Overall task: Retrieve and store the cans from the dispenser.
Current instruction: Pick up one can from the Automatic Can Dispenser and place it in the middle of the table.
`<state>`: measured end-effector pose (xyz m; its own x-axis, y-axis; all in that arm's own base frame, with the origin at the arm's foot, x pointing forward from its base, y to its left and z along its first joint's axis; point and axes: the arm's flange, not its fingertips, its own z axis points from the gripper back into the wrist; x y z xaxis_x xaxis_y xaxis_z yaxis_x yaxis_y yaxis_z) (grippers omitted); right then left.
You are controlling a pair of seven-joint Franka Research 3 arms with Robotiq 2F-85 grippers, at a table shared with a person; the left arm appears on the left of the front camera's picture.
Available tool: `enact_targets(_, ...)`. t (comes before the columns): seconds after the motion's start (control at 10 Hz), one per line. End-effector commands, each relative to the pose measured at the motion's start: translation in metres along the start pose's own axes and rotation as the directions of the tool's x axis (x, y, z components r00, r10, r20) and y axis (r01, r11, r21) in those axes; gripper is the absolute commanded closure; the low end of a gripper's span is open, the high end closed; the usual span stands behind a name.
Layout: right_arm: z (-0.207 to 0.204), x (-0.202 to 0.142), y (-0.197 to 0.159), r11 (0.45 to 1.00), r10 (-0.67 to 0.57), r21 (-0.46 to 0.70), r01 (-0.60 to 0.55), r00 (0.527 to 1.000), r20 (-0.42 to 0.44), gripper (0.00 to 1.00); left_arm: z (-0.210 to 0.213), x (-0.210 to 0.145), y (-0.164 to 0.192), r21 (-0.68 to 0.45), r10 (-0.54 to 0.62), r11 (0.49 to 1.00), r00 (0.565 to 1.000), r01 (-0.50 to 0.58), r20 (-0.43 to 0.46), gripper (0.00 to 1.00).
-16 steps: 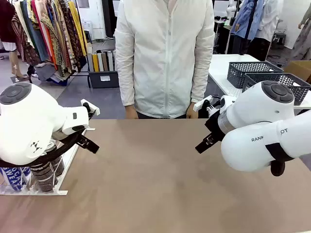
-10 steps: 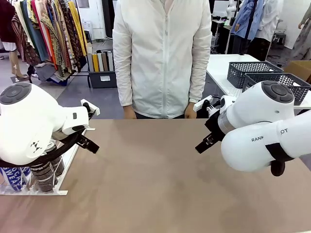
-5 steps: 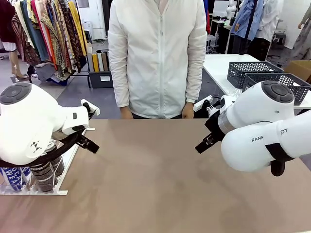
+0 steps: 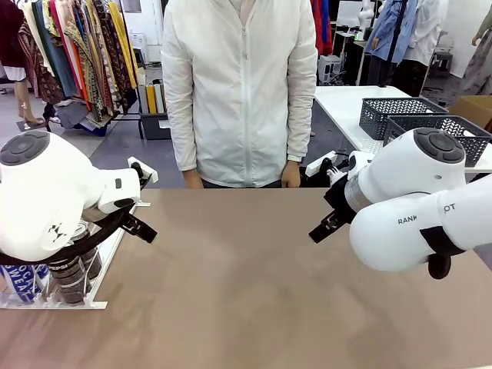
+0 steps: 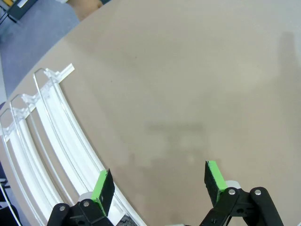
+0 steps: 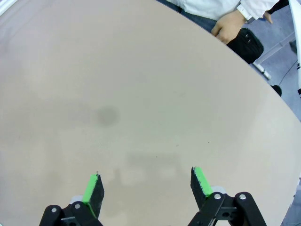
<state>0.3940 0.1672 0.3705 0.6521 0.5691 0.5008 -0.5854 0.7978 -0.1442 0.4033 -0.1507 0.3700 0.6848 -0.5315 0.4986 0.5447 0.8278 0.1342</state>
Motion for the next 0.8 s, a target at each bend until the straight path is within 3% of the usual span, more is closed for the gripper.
enact_targets(0.0, 0.015, -0.003, -0.006, 0.989, 0.022, 0.146, -0.015, 0.999, -0.049, 0.00, 0.016, -0.003, -0.002, -0.134, -0.070, 0.990, 0.991, 0.055, -0.112, 0.00)
enact_targets(0.1, 0.029, -0.002, -0.008, 0.967, -0.056, 0.245, 0.077, 0.994, -0.090, 0.00, 0.038, -0.006, -0.005, -0.275, -0.107, 0.958, 0.991, 0.081, -0.080, 0.00)
enact_targets(0.2, 0.043, 0.001, -0.011, 0.921, -0.213, 0.311, 0.237, 0.971, -0.109, 0.00, 0.060, -0.006, -0.007, -0.354, -0.061, 0.935, 0.995, 0.030, -0.076, 0.00)
enact_targets(0.3, 0.065, -0.003, -0.021, 0.827, -0.264, 0.469, 0.310, 0.951, -0.163, 0.00, 0.086, -0.003, -0.008, -0.364, 0.162, 0.908, 0.975, -0.207, -0.152, 0.00)
enact_targets(0.4, 0.088, -0.014, -0.036, 0.698, -0.328, 0.616, 0.367, 0.927, -0.180, 0.00, 0.117, -0.015, -0.004, -0.460, 0.227, 0.845, 0.962, -0.272, -0.153, 0.00)
enact_targets(0.5, 0.108, -0.029, -0.051, 0.593, -0.353, 0.722, 0.355, 0.921, -0.163, 0.00, 0.142, -0.033, 0.009, -0.570, 0.239, 0.782, 0.966, -0.251, -0.097, 0.00)
enact_targets(0.6, 0.129, -0.049, -0.072, 0.524, -0.428, 0.773, 0.358, 0.895, -0.124, 0.00, 0.164, -0.057, 0.033, -0.644, 0.314, 0.720, 0.949, -0.259, -0.031, 0.00)
enact_targets(0.7, 0.146, -0.075, -0.096, 0.486, -0.526, 0.799, 0.353, 0.849, -0.056, 0.00, 0.180, -0.089, 0.066, -0.680, 0.447, 0.668, 0.894, -0.302, 0.041, 0.00)
